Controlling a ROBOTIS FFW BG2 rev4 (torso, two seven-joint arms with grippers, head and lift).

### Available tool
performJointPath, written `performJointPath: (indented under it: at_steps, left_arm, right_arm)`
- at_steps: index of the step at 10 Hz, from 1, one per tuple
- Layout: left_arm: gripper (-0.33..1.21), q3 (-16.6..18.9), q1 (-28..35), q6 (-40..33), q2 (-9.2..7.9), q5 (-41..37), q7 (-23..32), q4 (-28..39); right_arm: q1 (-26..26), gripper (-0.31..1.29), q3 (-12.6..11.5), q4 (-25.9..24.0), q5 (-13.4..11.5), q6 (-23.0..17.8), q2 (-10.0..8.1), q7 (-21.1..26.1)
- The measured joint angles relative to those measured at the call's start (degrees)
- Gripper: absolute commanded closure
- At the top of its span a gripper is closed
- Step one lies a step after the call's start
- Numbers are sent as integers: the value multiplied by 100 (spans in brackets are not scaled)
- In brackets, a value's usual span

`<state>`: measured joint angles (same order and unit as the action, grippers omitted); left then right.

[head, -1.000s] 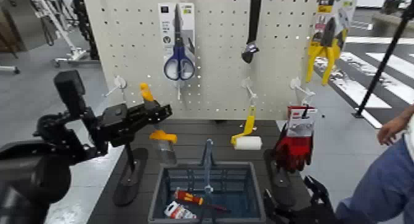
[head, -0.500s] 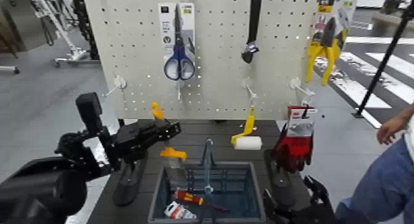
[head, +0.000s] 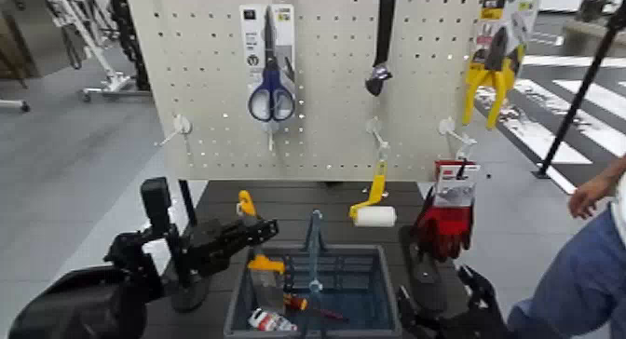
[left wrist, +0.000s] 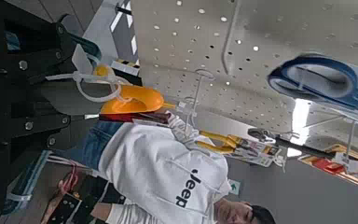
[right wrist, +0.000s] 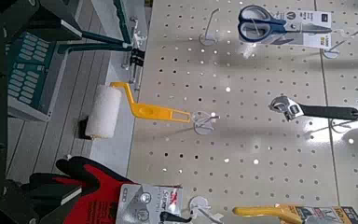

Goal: Put the yellow paint brush into the crate.

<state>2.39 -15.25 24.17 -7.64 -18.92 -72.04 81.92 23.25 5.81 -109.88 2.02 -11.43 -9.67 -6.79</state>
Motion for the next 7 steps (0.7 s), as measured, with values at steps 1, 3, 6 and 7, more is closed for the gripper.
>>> performJointPath:
  at_steps: [1,3,6,7]
  left_arm:
    - [118,-35,-24,-84,5,16,30,-182]
    - [118,-113,-81,-234,24,20,53,-533]
    - [85,-307,-198,-398,34,-2,97,-1056]
    - [24,-358,-229,-370,33,19,111,-1119]
  right_arm:
    - [-11,15,11,11,0,0,0,-1]
    - [-33,15,24,36,0,0,5,-6]
    - [-70,15,48,78,1,-3,9,-6]
    - [-74,15,51,84,1,-8,9,-6]
